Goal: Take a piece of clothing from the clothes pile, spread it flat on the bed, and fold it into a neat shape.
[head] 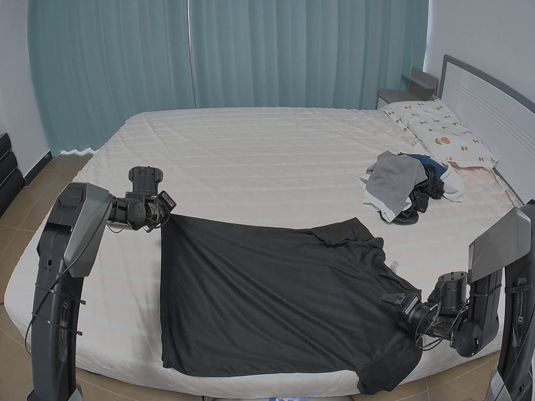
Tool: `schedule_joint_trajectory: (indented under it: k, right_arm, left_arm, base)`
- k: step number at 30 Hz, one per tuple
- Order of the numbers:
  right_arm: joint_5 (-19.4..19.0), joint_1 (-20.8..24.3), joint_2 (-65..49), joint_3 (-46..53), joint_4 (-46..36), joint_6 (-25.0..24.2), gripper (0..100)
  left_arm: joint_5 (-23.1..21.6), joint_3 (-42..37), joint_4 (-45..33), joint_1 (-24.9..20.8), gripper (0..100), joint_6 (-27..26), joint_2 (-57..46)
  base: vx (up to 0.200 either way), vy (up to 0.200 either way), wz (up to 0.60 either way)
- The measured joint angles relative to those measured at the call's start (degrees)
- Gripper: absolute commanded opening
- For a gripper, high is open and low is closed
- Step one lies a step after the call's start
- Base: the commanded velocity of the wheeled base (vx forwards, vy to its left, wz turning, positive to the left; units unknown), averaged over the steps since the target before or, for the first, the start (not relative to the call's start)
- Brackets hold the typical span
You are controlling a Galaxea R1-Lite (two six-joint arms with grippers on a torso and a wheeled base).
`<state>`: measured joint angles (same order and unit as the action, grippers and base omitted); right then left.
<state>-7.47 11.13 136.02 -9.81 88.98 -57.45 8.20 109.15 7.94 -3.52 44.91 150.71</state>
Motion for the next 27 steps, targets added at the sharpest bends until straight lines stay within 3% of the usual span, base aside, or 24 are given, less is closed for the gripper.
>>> schedule_joint_trajectory:
  k: [13, 14, 27]
  right_arm:
    - [1.57, 0.52, 0.72, -0.21, 0.0, 0.0, 100]
    - [1.6, 0.52, 0.74, -0.21, 0.0, -0.02, 100]
    - [1.35, 0.05, 0.22, -0.22, 0.0, -0.65, 100]
  left_arm:
    - [-0.02, 5.38, 0.11, 0.66, 0, -1.91, 6.35]
    - [-0.06, 5.4, 0.13, 0.83, 100, -1.91, 6.46]
    - [-1.28, 3.28, -0.09, 1.32, 100, 1.01, 4.55]
  base:
    - [0.0, 0.0, 0.0]
    - [0.0, 0.0, 0.0]
    - [0.0, 0.0, 0.0]
